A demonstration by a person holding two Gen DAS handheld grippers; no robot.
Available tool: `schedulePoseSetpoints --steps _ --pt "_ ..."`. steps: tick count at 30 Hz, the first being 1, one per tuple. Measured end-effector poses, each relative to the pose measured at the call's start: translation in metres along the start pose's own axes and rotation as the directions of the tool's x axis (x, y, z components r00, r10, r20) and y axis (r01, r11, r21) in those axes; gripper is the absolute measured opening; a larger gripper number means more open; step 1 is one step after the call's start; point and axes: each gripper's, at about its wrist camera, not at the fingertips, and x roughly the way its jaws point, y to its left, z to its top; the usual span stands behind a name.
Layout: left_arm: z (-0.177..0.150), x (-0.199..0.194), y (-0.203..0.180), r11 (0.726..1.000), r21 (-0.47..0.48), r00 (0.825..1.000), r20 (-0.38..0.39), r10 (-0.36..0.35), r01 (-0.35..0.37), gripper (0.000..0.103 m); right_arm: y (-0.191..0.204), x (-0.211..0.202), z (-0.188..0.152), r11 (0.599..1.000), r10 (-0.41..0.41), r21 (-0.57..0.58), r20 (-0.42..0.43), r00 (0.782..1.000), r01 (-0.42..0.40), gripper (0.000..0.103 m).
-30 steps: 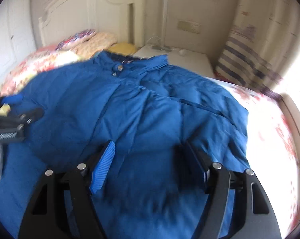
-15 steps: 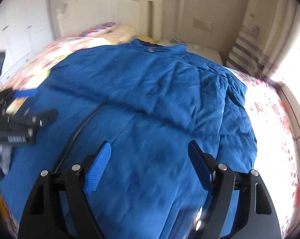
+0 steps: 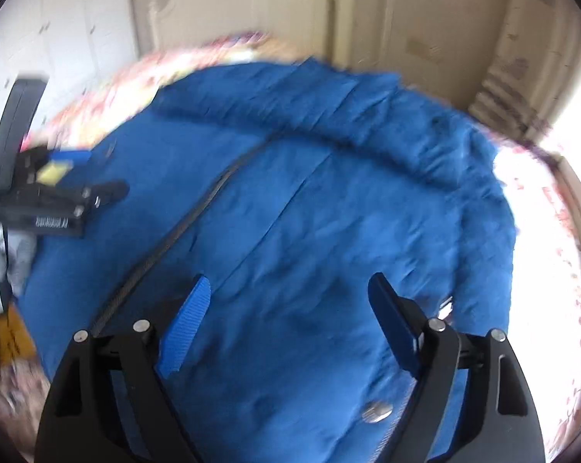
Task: Fold large clothes
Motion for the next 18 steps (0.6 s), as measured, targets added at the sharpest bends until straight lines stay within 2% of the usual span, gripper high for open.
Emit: schedulePoseSetpoints --steps 2,4,6,7,8,10,12,13,15,17,18 --pt "-0.003 0.003 0.015 0.995 -0.07 0.998 -0.004 -0.067 0.066 0.099 -0.004 -0.004 -0.001 1.0 0.014 0.026 0.006 1.0 -0.014 0.084" --pt "-0.004 0.002 0.025 0.993 -0.102 0.998 -0.014 -0.054 0.052 0.099 -0.003 -0.01 -0.001 0.999 -0.019 0.036 -0.011 1.0 0.019 0.084" --pt "-0.007 -0.011 0.025 0.995 -0.102 1.0 0.016 -0.015 0.016 0.098 0.004 -0.025 -0.003 0.999 -0.033 0.036 0.002 0.999 0.033 0.084" --pt "-0.011 -0.024 0.021 0.994 -0.1 0.998 0.049 -0.044 0.048 0.098 0.007 -0.032 -0.008 1.0 -0.007 0.023 0.027 1.0 0.006 0.084" --pt "-0.015 -0.038 0.015 0.989 -0.094 0.991 0.089 -0.103 0.111 0.098 0.014 -0.038 -0.014 1.0 0.028 0.008 0.051 0.998 -0.028 0.084" --pt "-0.023 -0.051 -0.002 0.988 -0.053 0.983 0.118 -0.139 0.146 0.098 0.032 -0.039 -0.027 0.997 0.076 -0.033 0.052 0.996 -0.075 0.084" --pt "-0.033 -0.046 -0.028 0.99 0.044 0.986 0.09 -0.138 0.135 0.098 0.047 -0.026 -0.035 0.995 0.055 -0.086 0.023 0.998 -0.052 0.085" --pt "-0.039 -0.034 -0.04 0.991 0.089 0.993 0.058 -0.102 0.096 0.099 0.05 -0.023 -0.04 0.995 0.043 -0.089 0.051 0.998 -0.038 0.086" --pt "-0.043 -0.03 -0.038 0.994 0.071 0.99 0.103 -0.093 0.086 0.099 0.043 -0.023 -0.041 0.996 0.068 -0.058 0.049 0.996 -0.065 0.087" --pt "-0.04 -0.029 -0.03 0.992 0.049 0.99 0.071 -0.121 0.117 0.099 0.041 -0.028 -0.041 0.996 0.059 -0.071 0.031 0.998 -0.057 0.086" --pt "-0.04 -0.031 -0.026 0.993 0.046 0.991 0.069 -0.11 0.107 0.099 0.039 -0.035 -0.042 0.997 0.04 -0.071 0.037 0.999 -0.038 0.086"
